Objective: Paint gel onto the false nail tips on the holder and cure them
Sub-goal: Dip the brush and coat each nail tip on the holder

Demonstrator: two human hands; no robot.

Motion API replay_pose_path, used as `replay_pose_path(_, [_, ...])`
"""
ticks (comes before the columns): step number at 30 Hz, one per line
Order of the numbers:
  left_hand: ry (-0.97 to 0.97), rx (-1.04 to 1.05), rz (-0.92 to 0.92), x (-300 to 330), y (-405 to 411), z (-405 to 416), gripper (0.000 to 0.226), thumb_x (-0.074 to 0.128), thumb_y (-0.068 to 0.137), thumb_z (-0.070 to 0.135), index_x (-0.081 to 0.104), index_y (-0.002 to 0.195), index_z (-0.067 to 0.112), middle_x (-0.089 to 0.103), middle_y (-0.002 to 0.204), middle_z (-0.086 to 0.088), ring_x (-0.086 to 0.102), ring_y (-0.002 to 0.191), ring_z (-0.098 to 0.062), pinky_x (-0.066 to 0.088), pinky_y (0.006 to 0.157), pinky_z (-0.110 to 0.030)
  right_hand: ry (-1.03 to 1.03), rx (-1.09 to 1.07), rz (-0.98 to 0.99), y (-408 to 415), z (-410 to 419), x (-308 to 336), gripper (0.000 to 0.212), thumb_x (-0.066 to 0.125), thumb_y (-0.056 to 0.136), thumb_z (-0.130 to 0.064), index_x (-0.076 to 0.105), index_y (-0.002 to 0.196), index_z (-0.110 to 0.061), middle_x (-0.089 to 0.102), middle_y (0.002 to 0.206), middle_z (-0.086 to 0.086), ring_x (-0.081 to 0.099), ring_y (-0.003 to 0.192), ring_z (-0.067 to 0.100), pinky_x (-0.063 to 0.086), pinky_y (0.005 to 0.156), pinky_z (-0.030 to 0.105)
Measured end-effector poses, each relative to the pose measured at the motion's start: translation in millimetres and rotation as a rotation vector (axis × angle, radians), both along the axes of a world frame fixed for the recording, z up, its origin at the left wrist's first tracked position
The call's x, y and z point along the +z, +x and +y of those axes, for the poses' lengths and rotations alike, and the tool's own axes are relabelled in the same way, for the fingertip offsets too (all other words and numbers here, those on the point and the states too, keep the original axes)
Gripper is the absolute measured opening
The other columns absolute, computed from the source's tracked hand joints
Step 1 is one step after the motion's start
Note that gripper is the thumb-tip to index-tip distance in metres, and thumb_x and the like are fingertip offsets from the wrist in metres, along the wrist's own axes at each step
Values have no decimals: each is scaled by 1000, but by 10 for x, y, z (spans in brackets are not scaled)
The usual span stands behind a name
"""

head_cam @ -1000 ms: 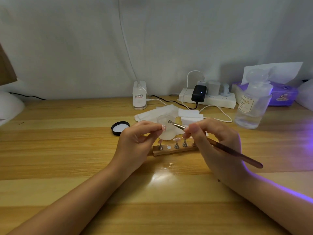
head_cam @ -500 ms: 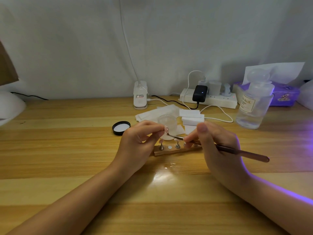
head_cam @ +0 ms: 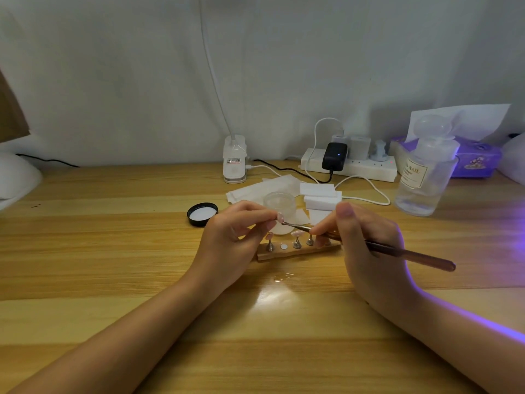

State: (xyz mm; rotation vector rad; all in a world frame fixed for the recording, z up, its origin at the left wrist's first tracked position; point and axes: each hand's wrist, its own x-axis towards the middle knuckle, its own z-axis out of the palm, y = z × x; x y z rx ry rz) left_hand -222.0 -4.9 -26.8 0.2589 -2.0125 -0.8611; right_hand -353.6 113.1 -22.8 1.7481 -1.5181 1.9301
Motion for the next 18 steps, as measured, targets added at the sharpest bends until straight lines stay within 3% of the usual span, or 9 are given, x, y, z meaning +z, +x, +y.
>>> replay_pose_path(6, [38,7,-14,16,7,9,35,64,80,-4,67,90,29,65,83,1,63,74,-11,54,66,-42,42,-73,119,-4,-35,-11,53,31,94,-44,67,78,-9,62,67,-3,58,66,6,47,61,28])
replay_pose_path(9, [43,15,-35,29,9,18,37,64,80,-4,66,89,31,65,84,1,63,75,-14,55,67,-46,39,-56,91,-20,-23,-13,49,31,94,-45,65,75,-15,62,64,-2,58,64,6,45,60,24])
replay_pose_path(13, [44,18,-45,48,18,35,37,64,80,-4,66,89,32,66,85,2,63,75,-13,55,66,-46,17,-32,15,-16,-8,-7,44,31,94,-47,61,72,-23,61,60,1,59,60,9,48,58,30])
replay_pose_path(18, [53,15,-41,61,21,52,36,64,80,-3,65,91,31,66,85,1,63,75,-11,55,67,-45,11,-79,141,-2,-39,-1,52,31,96,-43,67,77,-11,62,67,-5,60,65,7,48,61,32])
